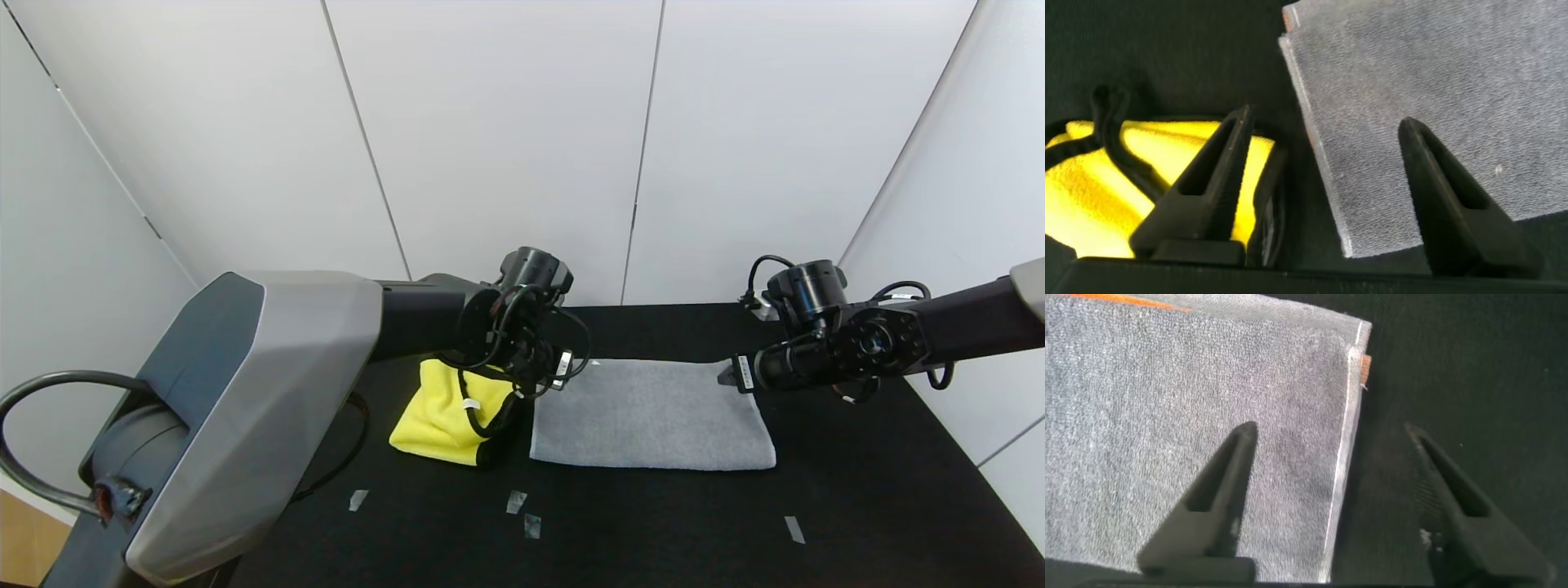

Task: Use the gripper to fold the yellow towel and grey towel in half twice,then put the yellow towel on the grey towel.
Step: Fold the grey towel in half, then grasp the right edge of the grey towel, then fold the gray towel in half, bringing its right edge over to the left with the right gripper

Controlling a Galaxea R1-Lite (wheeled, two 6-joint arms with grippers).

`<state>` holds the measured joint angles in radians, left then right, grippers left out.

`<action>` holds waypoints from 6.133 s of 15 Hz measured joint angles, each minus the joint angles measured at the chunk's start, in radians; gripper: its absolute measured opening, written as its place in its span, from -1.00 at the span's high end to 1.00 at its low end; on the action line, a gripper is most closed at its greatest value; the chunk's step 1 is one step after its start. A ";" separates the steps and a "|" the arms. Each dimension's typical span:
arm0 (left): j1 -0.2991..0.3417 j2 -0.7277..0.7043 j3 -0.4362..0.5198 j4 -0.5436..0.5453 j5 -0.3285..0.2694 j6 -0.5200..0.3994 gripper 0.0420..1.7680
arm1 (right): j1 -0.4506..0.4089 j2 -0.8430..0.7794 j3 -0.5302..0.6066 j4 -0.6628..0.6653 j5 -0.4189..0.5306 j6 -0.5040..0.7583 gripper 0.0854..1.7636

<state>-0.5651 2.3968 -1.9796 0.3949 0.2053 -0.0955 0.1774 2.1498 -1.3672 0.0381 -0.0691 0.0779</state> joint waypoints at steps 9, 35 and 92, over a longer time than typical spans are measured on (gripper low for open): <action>-0.002 -0.057 0.067 0.010 -0.002 -0.008 -0.78 | 0.018 -0.075 -0.001 0.246 0.003 0.130 -0.78; -0.011 -0.171 0.229 0.005 -0.005 -0.014 -0.93 | 0.033 0.022 0.037 0.301 0.089 0.246 -0.26; 0.115 -0.418 0.506 -0.001 -0.053 -0.008 -0.94 | 0.440 -0.045 0.046 0.153 -0.161 0.165 0.94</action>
<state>-0.4498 1.9787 -1.4738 0.3940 0.1523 -0.1036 0.6170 2.1047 -1.3215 0.1915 -0.2306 0.2426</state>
